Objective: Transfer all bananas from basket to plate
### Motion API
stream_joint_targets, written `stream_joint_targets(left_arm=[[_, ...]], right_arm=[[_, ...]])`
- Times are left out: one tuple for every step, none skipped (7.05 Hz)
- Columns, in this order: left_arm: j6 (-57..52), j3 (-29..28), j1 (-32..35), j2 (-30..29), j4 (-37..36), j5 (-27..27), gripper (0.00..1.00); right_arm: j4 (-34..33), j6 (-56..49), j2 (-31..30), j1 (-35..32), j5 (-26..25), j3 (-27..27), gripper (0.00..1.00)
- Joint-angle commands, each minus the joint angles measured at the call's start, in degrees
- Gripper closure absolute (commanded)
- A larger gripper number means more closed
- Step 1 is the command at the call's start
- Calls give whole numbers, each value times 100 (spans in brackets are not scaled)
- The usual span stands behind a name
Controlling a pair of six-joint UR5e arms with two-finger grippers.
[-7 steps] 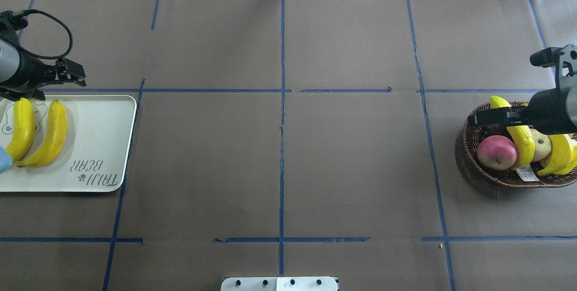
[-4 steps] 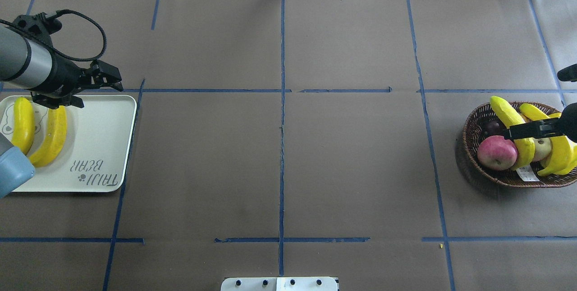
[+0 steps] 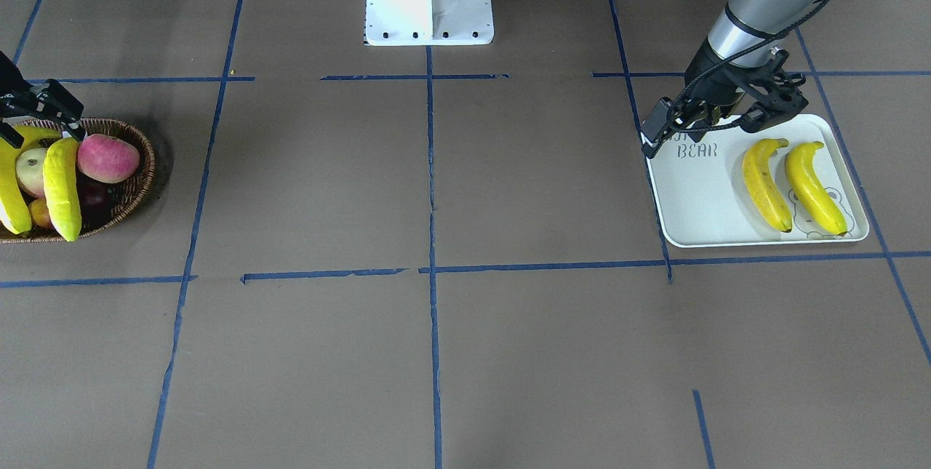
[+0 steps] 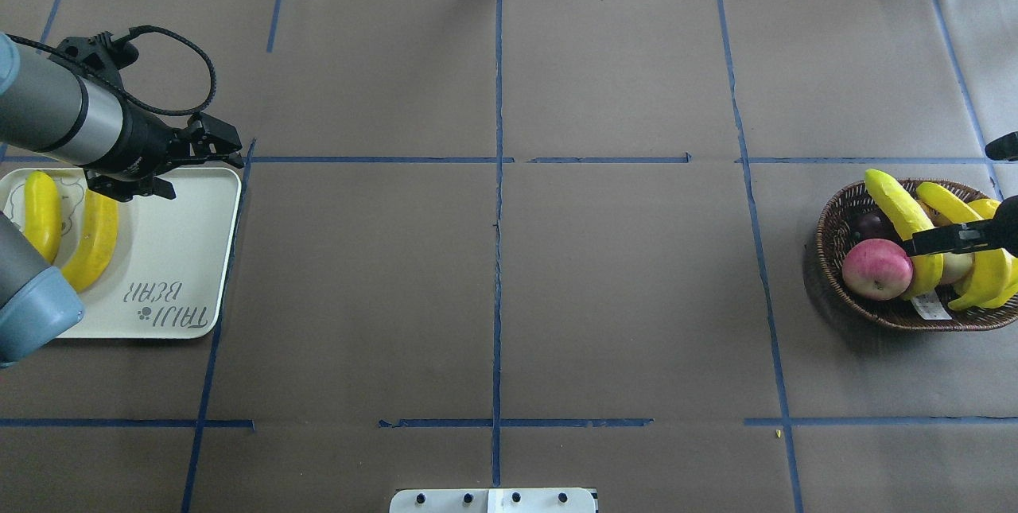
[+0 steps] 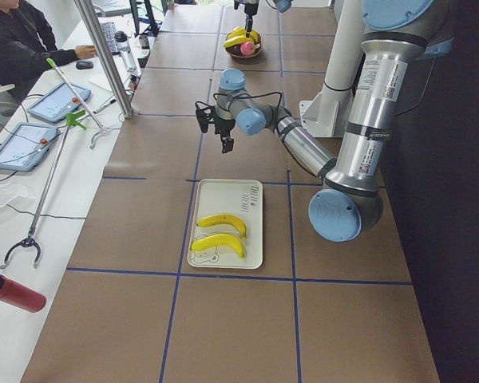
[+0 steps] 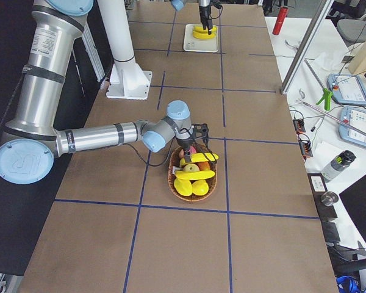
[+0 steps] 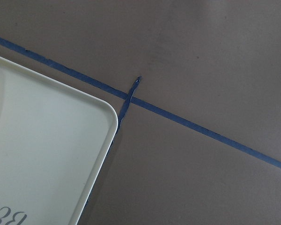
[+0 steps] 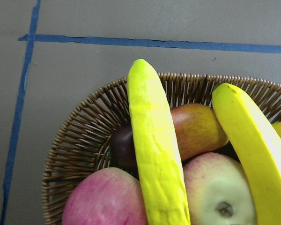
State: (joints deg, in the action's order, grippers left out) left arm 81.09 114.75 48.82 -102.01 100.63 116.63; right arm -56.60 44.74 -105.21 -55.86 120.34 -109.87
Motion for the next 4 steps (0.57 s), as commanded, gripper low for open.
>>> stream_joint_targets(left_arm=[[3, 4, -5, -12, 0, 0, 1], [3, 4, -5, -4, 0, 0, 1], [3, 13, -5, -4, 0, 0, 1], [3, 4, -5, 5, 0, 0, 1]], right_arm=[[9, 0, 219, 13, 7, 333, 4], [0, 0, 308, 13, 7, 430, 7], [9, -9, 309, 13, 16, 440, 23], [9, -9, 309, 13, 16, 440, 45]])
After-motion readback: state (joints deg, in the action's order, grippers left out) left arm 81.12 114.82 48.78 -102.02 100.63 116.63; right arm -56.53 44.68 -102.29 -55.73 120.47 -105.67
